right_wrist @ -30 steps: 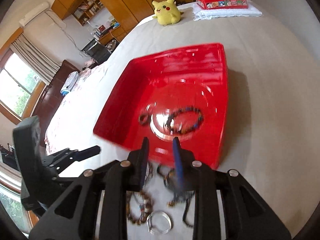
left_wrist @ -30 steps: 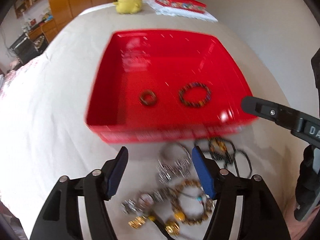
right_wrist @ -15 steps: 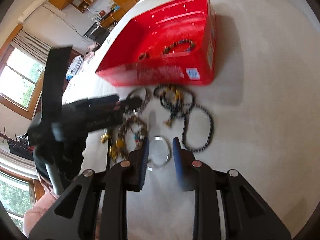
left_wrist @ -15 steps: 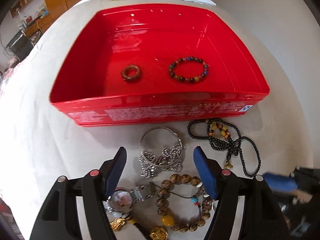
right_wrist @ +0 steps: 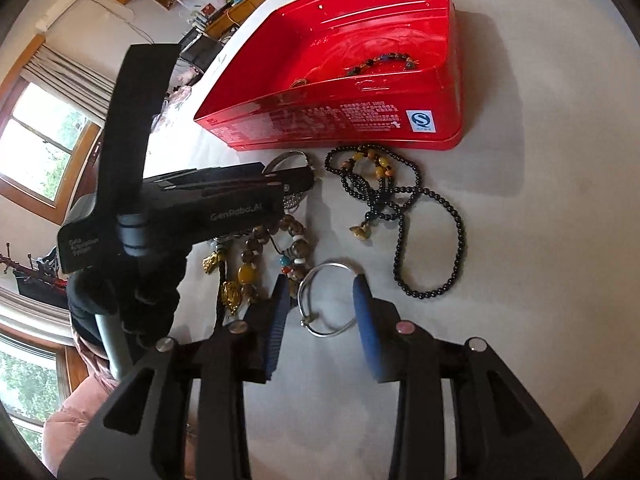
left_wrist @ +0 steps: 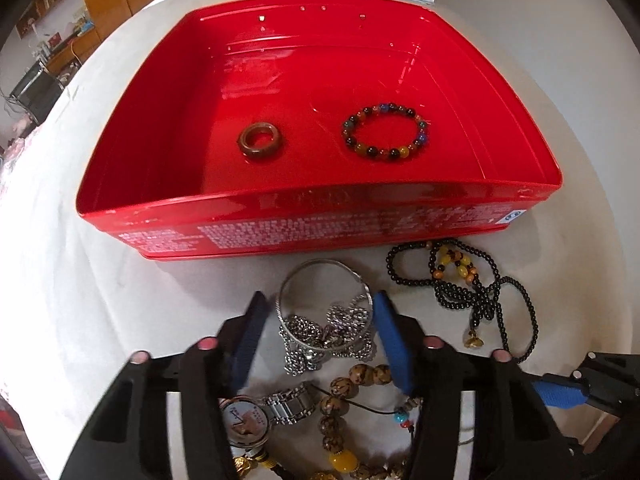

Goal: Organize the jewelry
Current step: 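Grip a silver bangle with the left tool while the right tool grips another silver bangle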

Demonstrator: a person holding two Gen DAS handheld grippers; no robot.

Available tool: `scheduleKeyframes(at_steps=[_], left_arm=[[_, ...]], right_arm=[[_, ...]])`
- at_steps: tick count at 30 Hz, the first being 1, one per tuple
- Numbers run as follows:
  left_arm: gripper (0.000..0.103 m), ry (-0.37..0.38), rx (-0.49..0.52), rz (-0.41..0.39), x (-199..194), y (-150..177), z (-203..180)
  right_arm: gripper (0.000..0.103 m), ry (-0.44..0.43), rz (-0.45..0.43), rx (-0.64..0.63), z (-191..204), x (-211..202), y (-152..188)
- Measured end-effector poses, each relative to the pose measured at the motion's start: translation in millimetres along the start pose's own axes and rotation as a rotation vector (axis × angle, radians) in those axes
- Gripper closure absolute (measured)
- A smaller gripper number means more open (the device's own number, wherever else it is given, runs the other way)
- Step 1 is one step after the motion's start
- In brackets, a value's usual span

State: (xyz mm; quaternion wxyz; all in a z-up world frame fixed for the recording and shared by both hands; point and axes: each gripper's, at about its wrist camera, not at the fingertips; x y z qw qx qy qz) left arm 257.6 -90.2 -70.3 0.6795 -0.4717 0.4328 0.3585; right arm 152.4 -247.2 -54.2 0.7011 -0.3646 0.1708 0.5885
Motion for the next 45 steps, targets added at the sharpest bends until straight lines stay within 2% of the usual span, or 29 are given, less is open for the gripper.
scheduleKeyframes(at_steps=[7,19,37,40,45], left_arm=[[0.054,0.025,-0.02,0.003,-9.4,11.2,7.9],[0.054,0.042,-0.026,-0.06,-40.7,32.3,18.9],[0.054,0.044,-0.033,-0.079,-51.8,50.1,24.2],[0.054,0.047,-0.033,-0.081,-53.4,53.4,25.8],[0.054,0.052,-0.029,-0.079,-53.9,56.7,27.2]], right_arm=[[0.064,0.028,0.005,0.002,5.2,6.6,-0.7],[0.062,0.083,0.001,-0.007,11.9,10.2,1.7],[0.061,0.101,0.01,-0.004,11.4,19.9,-0.8],[0.058,0.107,0.006,-0.004,11.3,20.0,-1.0],[0.057,0.107,0.011,0.003,11.1,22.7,-1.2]])
Point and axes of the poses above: each gripper's, at about its wrist camera, not at the fingertips, and x roughly the way its jaws point, z to its left, y to its underside, and after that the axes turned 14 degrees about -y, right-handed
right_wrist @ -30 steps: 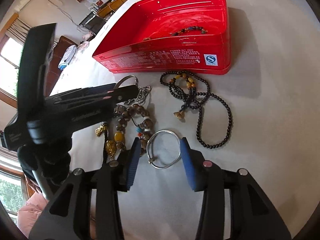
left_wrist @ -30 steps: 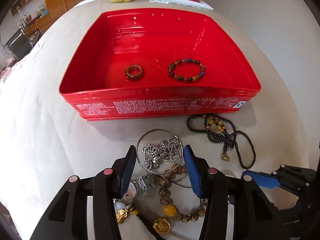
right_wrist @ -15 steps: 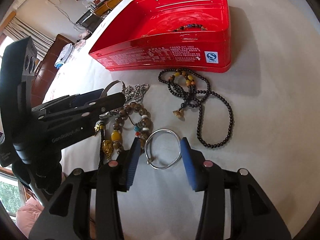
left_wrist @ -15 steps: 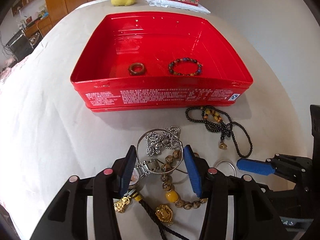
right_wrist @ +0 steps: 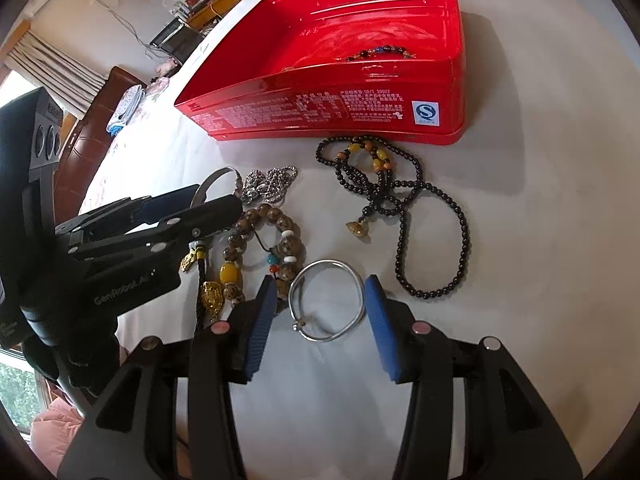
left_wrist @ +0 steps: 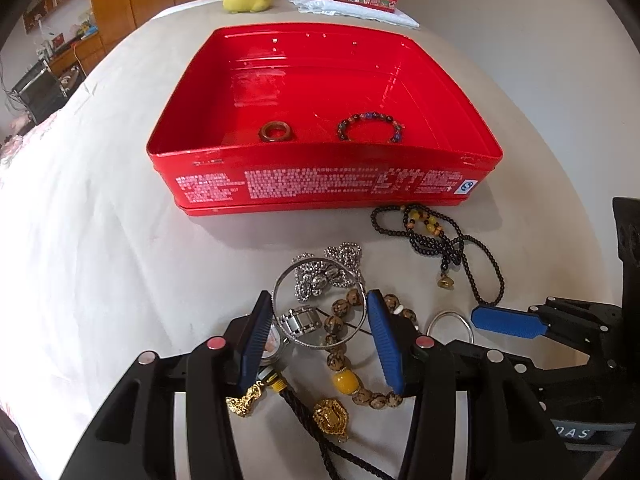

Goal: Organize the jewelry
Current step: 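Grip a silver bangle with the left tool while the right tool grips another silver bangle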

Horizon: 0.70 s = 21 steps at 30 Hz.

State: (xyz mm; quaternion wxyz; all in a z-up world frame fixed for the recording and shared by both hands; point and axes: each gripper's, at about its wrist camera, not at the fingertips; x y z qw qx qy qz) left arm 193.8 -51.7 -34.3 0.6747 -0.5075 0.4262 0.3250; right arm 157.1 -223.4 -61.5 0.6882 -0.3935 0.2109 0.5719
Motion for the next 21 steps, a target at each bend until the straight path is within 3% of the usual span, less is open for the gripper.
scheduleKeyframes(at_steps=[2,21], left_arm=[[0.054,-0.002,-0.003,0.002,0.7,0.5,1.1],[0.054,0.016,-0.002,0.012,-0.6,9.8,8.2]], right_arm=[[0.052,0.003,-0.007,0.006,-0.8,-2.2,-0.2],[0.045,0.045,0.03,-0.007,3.9,10.5,0.0]])
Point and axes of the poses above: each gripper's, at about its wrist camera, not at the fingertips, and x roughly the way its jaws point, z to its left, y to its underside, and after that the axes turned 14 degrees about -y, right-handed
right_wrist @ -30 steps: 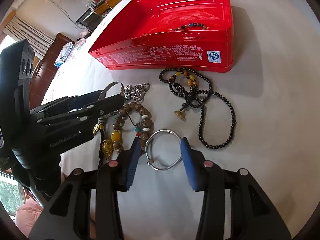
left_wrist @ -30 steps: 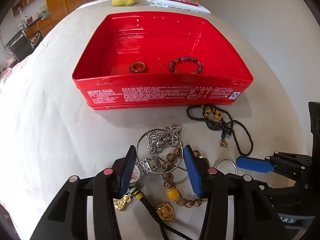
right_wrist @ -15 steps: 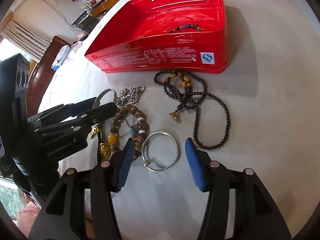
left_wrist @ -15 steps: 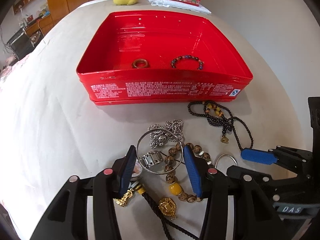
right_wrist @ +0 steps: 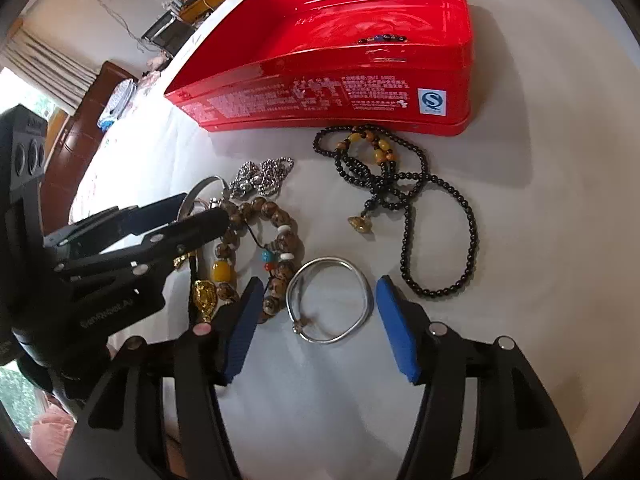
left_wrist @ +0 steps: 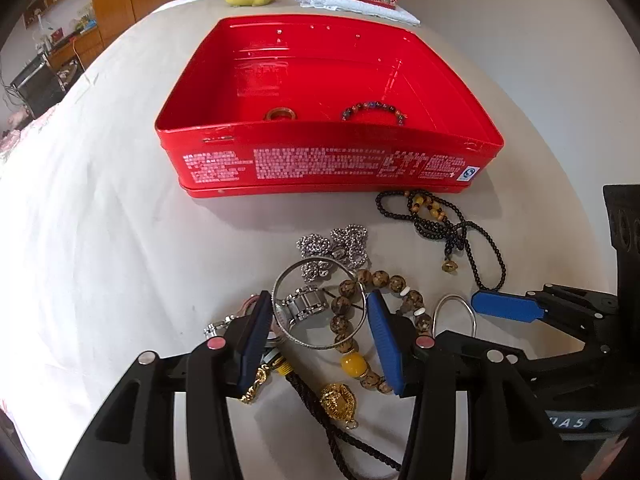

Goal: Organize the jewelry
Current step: 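Grip a silver bangle with the left tool while the right tool grips another silver bangle, then lower both silver bangles into the red tin and open both tools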

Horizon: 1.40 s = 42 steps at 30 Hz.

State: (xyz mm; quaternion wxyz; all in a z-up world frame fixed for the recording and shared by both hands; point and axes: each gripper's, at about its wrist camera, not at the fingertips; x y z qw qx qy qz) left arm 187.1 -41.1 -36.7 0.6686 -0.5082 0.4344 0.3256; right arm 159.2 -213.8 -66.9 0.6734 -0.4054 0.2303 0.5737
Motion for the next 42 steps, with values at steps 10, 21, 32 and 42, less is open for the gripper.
scheduleKeyframes(at_steps=[10,21,32,42], left_arm=[[0.054,0.031,0.004,0.011,3.3,2.1,2.7],[0.054,0.089,-0.033,-0.022,-13.5,-1.3,17.6],[0.054,0.098,-0.024,-0.011,-11.5,0.7,15.7],[0.054,0.09,-0.028,-0.023,-15.8,-1.1,16.5]], right_arm=[[0.044,0.01,0.015,0.004,1.8,-2.4,-1.0],[0.041,0.06,0.049,-0.038,7.3,5.4,3.4],[0.059,0.076,0.014,-0.05,8.6,-0.4,7.9],[0.059,0.034,-0.101,-0.032,0.4,-51.0,-0.2]])
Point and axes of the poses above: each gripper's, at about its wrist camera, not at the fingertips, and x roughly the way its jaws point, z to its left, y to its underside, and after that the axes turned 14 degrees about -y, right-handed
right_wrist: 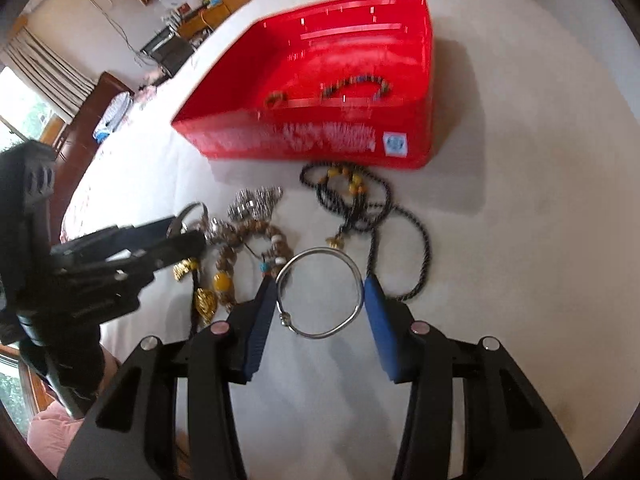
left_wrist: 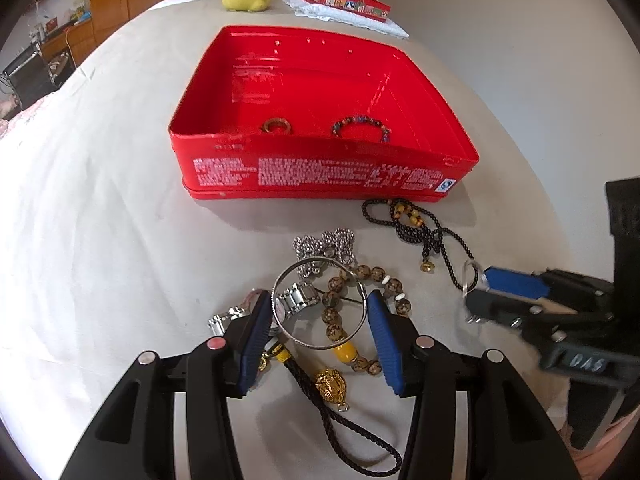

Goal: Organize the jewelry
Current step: 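Lower both silver bangles into the red tin and open both tools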

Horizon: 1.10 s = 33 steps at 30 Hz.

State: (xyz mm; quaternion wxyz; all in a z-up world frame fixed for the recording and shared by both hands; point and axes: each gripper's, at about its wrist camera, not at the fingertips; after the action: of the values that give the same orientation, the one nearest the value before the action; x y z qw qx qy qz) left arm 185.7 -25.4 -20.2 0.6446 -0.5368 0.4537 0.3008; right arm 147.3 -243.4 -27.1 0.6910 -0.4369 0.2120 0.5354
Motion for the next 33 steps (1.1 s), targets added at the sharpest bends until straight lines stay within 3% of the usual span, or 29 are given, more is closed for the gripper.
scheduleKeyframes(at_steps=[7,14,20,23,33], left_arm=[[0.054,-0.059,-0.003,-0.033,-15.7,-20.3,2.5],[0.054,-0.108,-0.031,-0.066,-19.6,-68.6,6.2],[0.054,-0.133,-0.051,-0.074,2.7,-115.8,3.0],[0.054,-0.149,-0.063,-0.04,25.9,-133.7,3.6],[0.054,-0.167,-0.071,0.016,79.3,-175.8,6.2]], right_arm=[[0.059,-0.007,-0.076,-0.032,3.0,-20.7,-36.3],[0.059,-0.008,-0.138,-0.047,5.0,-19.5,-93.9],[0.059,-0.007,-0.141,-0.007,-11.5,9.9,-133.2],[0.059,0.011,-0.135,0.013,-22.4,26.0,-146.8],[0.059,0.106,-0.119,0.028,-40.9,68.0,-187.9]])
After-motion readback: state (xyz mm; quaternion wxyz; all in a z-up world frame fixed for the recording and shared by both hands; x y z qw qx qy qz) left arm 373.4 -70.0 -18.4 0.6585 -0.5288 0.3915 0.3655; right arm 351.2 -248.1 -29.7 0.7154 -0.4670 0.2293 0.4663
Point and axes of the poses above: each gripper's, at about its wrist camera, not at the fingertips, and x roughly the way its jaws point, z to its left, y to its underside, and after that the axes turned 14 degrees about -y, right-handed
